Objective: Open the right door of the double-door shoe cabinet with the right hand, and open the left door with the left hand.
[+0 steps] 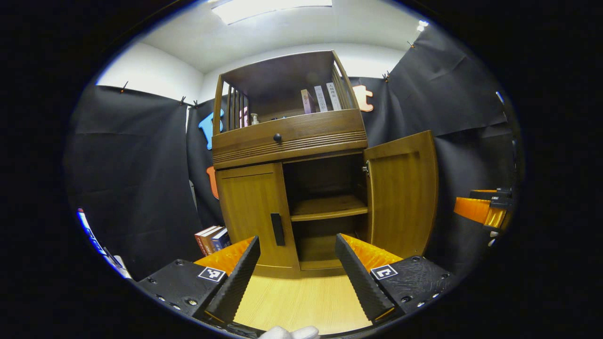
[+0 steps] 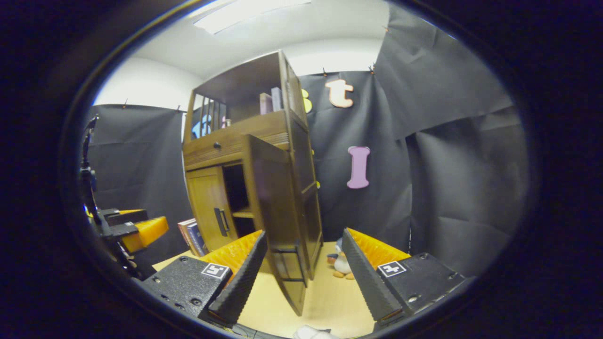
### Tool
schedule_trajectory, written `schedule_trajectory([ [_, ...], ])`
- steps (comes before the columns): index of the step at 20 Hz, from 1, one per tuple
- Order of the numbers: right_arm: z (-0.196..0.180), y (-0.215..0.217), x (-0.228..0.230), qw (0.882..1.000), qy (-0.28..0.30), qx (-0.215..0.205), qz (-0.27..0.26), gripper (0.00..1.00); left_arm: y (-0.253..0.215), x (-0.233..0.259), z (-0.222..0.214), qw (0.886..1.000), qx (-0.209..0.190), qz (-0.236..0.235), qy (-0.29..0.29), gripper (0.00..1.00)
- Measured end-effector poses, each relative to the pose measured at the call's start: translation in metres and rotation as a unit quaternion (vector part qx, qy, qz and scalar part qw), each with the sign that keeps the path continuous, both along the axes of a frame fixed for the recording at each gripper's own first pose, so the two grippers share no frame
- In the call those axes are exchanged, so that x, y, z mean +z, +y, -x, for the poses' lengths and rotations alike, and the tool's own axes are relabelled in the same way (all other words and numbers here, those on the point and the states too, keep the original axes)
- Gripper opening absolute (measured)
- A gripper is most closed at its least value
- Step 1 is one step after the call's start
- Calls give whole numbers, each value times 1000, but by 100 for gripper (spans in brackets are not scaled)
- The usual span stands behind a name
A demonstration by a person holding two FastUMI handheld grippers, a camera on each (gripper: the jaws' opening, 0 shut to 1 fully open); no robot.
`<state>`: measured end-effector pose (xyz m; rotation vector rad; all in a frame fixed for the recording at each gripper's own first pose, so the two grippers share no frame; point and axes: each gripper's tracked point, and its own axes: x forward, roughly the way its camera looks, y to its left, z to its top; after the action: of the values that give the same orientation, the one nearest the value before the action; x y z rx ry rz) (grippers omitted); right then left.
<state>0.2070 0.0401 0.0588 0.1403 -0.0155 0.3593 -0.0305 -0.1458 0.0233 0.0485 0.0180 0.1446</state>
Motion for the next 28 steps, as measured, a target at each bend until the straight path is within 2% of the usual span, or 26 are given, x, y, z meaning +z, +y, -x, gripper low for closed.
schedule_trajectory([
  [1,2,10,4,1000,-7,-7,4,100,9,0,-3,1000,-1,-1,-1,96],
  [4,6,45,6,999,-4,-37,18,100,45,-8,-13,1000,-3,-4,3,96],
  [9,11,119,-1,999,18,-36,12,100,108,-22,-34,1000,-10,9,2,96],
  [12,13,153,-7,998,27,-39,29,99,136,-30,-59,1000,-16,20,-8,96],
  [15,16,177,-11,997,37,-47,48,99,144,-37,-100,999,-34,14,-22,96],
  [19,18,180,-15,994,49,-74,64,100,131,-56,-166,997,-68,24,-15,96],
  [20,19,183,-15,993,55,-78,65,100,128,-64,-183,997,-72,31,-10,100],
  [22,21,181,-13,992,61,-92,66,100,124,-75,-211,996,-79,42,-3,94],
  [26,23,170,-19,986,73,-124,80,100,121,-105,-262,996,-71,45,16,93],
  [28,18,161,-21,985,83,-132,76,100,122,-118,-278,996,-72,50,21,86],
])
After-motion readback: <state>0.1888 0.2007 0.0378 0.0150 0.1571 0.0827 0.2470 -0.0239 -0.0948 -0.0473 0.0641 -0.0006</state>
